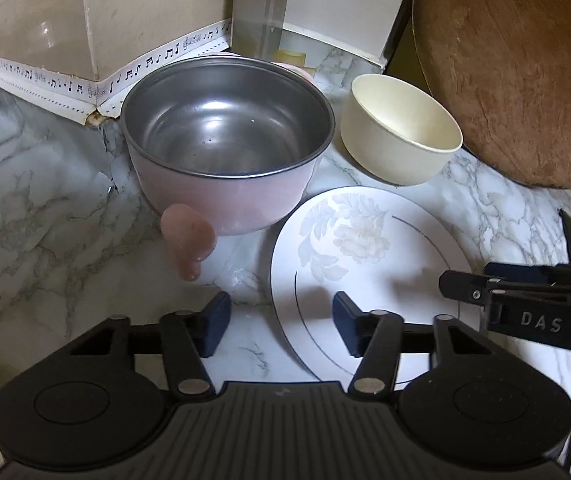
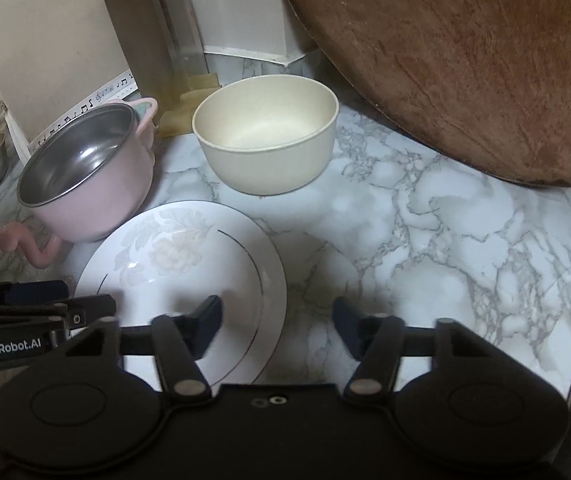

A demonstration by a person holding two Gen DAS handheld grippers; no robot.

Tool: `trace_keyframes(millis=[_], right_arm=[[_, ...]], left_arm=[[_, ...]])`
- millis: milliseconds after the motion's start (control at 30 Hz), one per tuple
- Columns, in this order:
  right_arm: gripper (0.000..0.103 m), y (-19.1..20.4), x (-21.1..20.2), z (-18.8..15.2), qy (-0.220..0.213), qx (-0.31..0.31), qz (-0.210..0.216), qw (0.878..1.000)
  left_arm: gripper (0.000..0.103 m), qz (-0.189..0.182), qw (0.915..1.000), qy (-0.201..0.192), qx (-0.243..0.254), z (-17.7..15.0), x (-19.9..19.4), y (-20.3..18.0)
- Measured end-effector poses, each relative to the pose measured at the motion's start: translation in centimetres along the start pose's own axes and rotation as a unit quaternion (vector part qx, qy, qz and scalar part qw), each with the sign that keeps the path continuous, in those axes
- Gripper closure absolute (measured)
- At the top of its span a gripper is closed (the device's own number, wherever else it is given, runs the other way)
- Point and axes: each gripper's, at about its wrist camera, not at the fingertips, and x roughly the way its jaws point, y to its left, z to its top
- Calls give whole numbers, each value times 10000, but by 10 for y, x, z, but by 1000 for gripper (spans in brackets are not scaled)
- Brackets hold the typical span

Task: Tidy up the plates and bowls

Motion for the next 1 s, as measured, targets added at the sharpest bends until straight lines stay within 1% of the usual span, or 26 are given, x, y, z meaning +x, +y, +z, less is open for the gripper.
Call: trace_keyframes(millis=[33, 100, 167, 200, 267, 367, 433, 500, 667, 767, 1000], right_arm=[[51, 0, 0, 0, 9, 4, 13, 10000], [57, 1, 2, 0, 49, 18, 66, 10000], [59, 1, 3, 0, 76, 68, 123, 9999], [63, 1, 3, -1, 82, 92, 164, 9998], [67, -1, 5, -1, 134, 181, 252, 9994], [71, -4, 7, -2, 149, 281, 298, 9990], [78, -7, 7, -1, 142, 366, 318, 9987], [79, -9, 8, -1, 158, 483, 382, 9980], [85, -14, 7, -3, 153, 649, 439, 9968], [87, -16, 4, -6, 157, 700, 521, 9961], [88, -10, -8, -21, 125, 637, 547, 9964]], left_arm=[[59, -34, 10000, 17, -13, 1, 0, 0], [68, -84, 9999, 48, -36, 1, 0, 1], [72, -163, 9998, 82, -64, 2, 0, 3], [76, -207, 9997, 94, -75, 2, 0, 3], [81, -254, 9996, 102, -89, 2, -1, 4], [87, -236, 9996, 122, -102, 3, 0, 6], [88, -268, 9995, 129, -126, 4, 0, 8], [89, -310, 9992, 154, -195, 4, 1, 10], [90, -328, 9993, 155, -130, 3, 0, 11], [90, -367, 9991, 175, -79, 1, -2, 13], [91, -447, 9989, 171, -28, -13, -14, 19]])
